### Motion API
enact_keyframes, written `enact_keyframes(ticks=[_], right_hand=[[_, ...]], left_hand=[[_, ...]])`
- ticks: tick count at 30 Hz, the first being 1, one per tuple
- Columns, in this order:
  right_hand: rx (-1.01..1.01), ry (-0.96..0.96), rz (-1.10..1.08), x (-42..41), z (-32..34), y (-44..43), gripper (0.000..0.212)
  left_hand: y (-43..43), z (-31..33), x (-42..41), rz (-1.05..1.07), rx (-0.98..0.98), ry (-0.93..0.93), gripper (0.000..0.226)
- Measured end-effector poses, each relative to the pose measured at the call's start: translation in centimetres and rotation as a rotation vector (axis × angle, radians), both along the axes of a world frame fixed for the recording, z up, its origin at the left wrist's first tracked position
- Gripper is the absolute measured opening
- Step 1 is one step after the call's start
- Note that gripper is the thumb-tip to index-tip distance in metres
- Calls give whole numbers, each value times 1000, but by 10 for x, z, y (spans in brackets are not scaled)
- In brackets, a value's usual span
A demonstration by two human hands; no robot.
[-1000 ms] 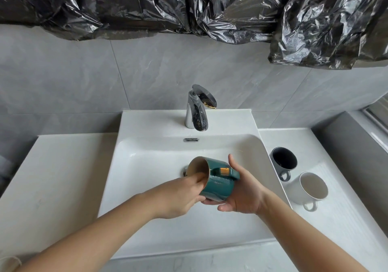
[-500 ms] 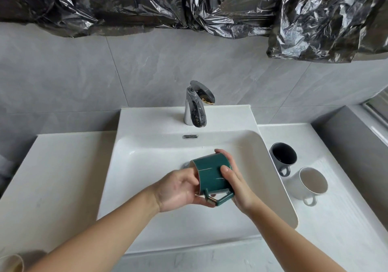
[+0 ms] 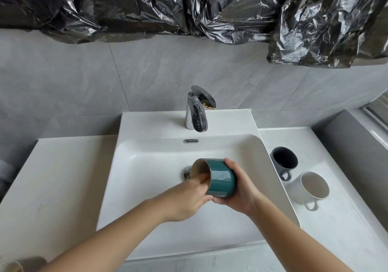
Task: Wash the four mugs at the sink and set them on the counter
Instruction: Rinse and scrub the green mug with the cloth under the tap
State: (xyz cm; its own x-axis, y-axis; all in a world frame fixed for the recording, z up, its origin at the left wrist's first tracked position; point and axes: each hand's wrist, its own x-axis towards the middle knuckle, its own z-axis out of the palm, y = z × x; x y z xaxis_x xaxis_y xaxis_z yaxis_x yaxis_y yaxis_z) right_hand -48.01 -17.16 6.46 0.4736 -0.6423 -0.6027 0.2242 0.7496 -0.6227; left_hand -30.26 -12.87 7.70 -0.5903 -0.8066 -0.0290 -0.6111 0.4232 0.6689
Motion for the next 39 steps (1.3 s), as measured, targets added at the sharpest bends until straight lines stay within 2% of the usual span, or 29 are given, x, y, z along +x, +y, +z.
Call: enact_keyframes(ticks=[3,5,10,12,14,15,17,20,22,24,26,29,31,34,37,39], right_hand=[[-182,35,-32,7,-3,2,30],[-301,75,-56,9,-8,3,30],[-720,242,-81,6,-19,8,52],[-802,308,-69,5,-22,12,55],[-715,317,-5,6,-21,12,56],[-623,305,36,5,-19,10,57],[-371,216,84,3,-16,5,60],[-11,-3,57,-1,-8,-2,64],[56,-65,20,0,4,-4,56],[6,-90,-17,4,11,-6,46],[-108,-44,-42,8,10,-6,44],[-287,55,-102,14,-2,-6,61],[-428,88,-121,15,-2,-7,69],[-687,158,-95,10,-8,-6,57],[-856,245,-58,9,-12,0,57],[-785,275,-19,11,-12,3,57]], left_hand=[[0,0,-7,107,349,299,46],[1,-1,-8,175,556,491,43],[2,-3,-5,307,825,808,49],[0,-5,-2,349,890,871,50],[-3,-8,2,372,860,839,49],[-5,-8,4,371,793,754,45],[-6,-5,9,328,548,483,35],[-9,4,13,120,129,155,49],[-10,12,12,-18,-57,10,49],[-12,15,10,-40,-105,-46,47],[-16,15,9,1,19,7,50],[-19,13,6,102,369,176,47],[-18,12,4,149,546,380,45],[-13,13,6,194,808,718,53],[-10,8,7,223,905,811,50],[-10,4,8,313,857,776,48]])
